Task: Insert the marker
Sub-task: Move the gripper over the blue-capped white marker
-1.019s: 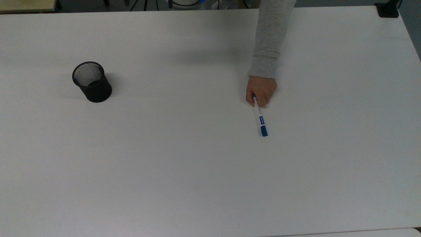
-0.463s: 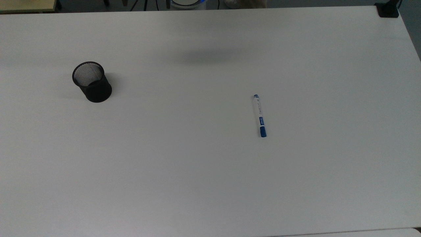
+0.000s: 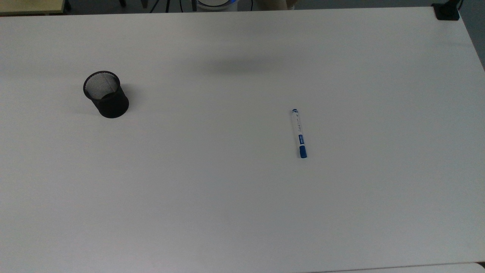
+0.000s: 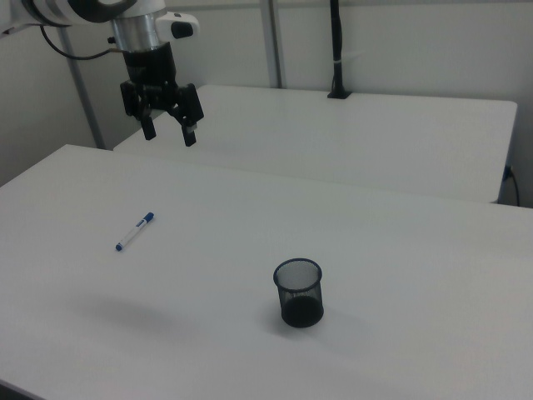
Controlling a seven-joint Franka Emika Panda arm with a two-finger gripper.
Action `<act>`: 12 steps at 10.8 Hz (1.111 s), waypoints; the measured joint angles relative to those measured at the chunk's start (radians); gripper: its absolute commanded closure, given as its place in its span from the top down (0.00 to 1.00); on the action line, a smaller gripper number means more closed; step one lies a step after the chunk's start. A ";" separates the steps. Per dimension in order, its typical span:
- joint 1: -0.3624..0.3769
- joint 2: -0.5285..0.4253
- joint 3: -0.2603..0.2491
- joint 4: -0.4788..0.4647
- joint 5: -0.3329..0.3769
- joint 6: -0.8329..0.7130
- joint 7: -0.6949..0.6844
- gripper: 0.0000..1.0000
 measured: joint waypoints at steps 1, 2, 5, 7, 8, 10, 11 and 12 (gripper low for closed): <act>0.002 0.006 0.001 -0.001 0.003 0.001 0.000 1.00; 0.003 0.017 0.003 -0.002 0.011 0.011 0.000 1.00; 0.068 0.067 0.012 -0.006 0.027 0.070 0.001 1.00; 0.140 0.110 0.015 -0.017 0.027 0.124 0.038 1.00; 0.172 0.131 0.016 -0.025 0.027 0.160 0.074 1.00; 0.224 0.185 0.017 -0.032 0.027 0.243 0.157 0.94; 0.250 0.220 0.017 -0.035 0.027 0.292 0.209 0.91; 0.272 0.256 0.017 -0.038 0.027 0.339 0.257 0.89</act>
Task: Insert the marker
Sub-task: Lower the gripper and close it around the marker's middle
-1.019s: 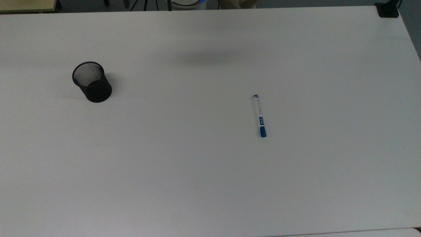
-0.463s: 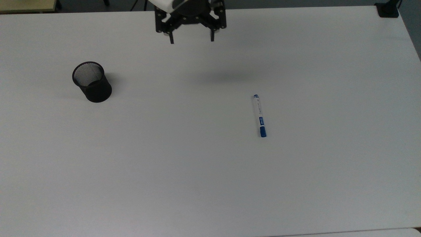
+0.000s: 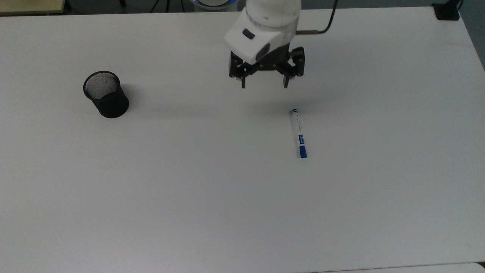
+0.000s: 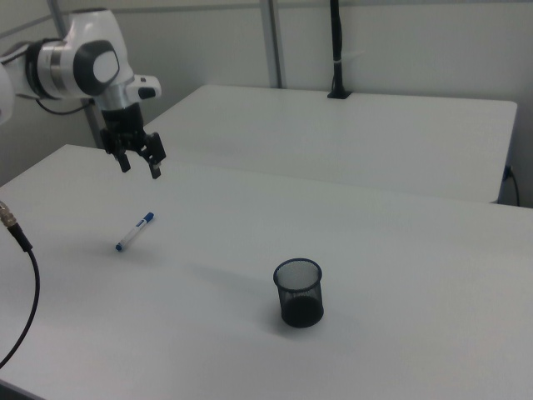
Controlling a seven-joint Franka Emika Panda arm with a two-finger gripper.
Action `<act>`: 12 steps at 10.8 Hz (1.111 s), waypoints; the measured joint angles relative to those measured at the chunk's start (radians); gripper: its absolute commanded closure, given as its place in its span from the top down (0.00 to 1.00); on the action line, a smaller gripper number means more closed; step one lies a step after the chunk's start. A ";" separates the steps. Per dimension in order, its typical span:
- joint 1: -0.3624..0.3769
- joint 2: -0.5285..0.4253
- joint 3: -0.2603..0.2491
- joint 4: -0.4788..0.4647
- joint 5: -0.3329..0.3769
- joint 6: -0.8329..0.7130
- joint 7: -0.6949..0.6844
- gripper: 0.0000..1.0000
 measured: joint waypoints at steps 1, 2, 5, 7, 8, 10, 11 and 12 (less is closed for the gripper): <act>0.019 0.038 0.000 -0.002 0.000 0.039 0.036 0.89; 0.033 0.073 0.000 -0.003 0.000 0.066 0.060 0.89; 0.067 0.158 0.000 -0.004 -0.001 0.116 0.110 0.90; 0.093 0.207 0.000 -0.004 -0.007 0.136 0.113 0.90; 0.110 0.227 0.001 -0.004 -0.008 0.158 0.115 0.84; 0.137 0.263 0.001 -0.004 -0.025 0.176 0.149 0.67; 0.138 0.278 0.001 -0.004 -0.028 0.190 0.159 0.61; 0.138 0.289 0.000 -0.004 -0.028 0.206 0.168 0.53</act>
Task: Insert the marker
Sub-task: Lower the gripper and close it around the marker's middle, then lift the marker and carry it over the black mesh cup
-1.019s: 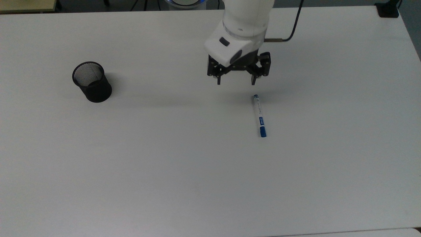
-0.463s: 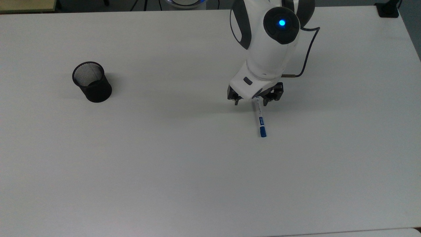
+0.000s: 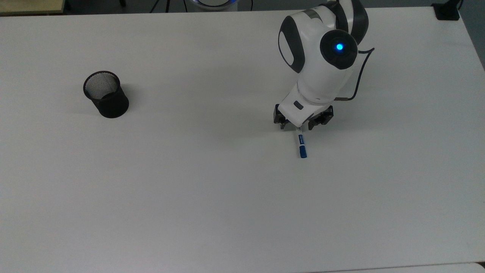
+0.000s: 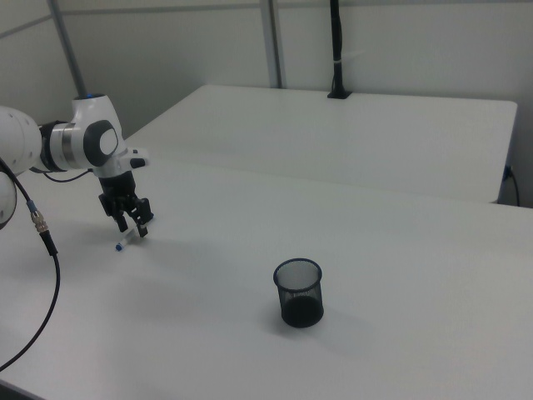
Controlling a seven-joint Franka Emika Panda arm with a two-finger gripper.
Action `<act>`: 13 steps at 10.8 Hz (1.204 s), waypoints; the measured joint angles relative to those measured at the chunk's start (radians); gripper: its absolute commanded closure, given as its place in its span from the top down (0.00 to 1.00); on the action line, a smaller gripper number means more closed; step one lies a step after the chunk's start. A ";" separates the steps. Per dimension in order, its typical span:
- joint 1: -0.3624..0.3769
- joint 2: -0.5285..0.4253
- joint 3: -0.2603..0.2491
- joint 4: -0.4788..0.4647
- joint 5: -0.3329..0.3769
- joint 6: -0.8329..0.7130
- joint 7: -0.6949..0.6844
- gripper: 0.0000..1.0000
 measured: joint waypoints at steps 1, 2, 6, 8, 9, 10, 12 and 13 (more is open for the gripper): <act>-0.001 0.010 -0.001 0.000 0.000 0.021 0.014 0.43; -0.002 0.017 -0.001 0.000 0.000 0.039 0.022 0.27; -0.003 0.021 -0.002 0.003 0.000 0.073 0.035 0.00; -0.005 0.021 -0.003 0.008 0.000 0.073 0.036 0.00; -0.007 0.021 -0.004 0.012 0.000 0.073 0.036 0.00; -0.010 0.020 -0.006 0.019 0.000 0.073 0.036 0.00; -0.032 -0.005 -0.010 0.026 -0.001 0.073 0.040 0.00; -0.059 -0.039 -0.016 0.021 -0.002 0.073 0.042 0.00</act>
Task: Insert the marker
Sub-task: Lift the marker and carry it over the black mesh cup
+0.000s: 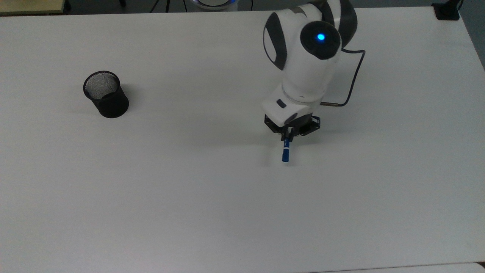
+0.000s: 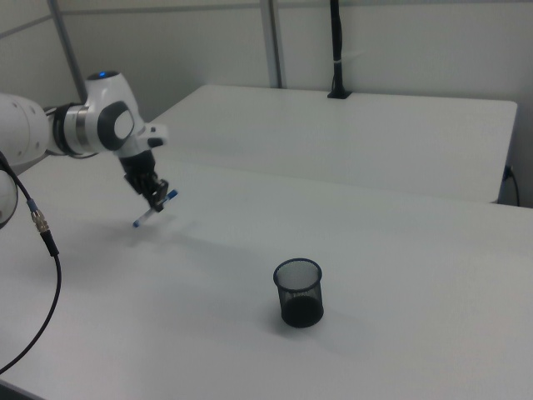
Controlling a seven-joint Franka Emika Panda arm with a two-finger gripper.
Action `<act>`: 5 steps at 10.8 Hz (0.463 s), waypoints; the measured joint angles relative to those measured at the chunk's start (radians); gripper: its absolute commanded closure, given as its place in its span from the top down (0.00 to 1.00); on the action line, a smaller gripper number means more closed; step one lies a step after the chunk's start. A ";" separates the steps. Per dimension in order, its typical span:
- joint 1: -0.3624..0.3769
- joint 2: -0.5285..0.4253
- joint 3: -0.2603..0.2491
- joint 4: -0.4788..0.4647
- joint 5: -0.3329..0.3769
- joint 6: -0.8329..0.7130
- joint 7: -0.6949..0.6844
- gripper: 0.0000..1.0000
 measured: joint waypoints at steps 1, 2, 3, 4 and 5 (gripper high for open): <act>-0.041 -0.049 -0.005 -0.017 -0.012 0.000 0.000 0.00; -0.097 -0.111 -0.007 -0.047 -0.036 0.000 0.000 0.00; -0.158 -0.179 -0.009 -0.090 -0.063 0.001 0.000 0.00; -0.218 -0.249 -0.010 -0.152 -0.089 0.043 0.000 0.00; -0.279 -0.322 -0.010 -0.236 -0.116 0.108 0.000 0.00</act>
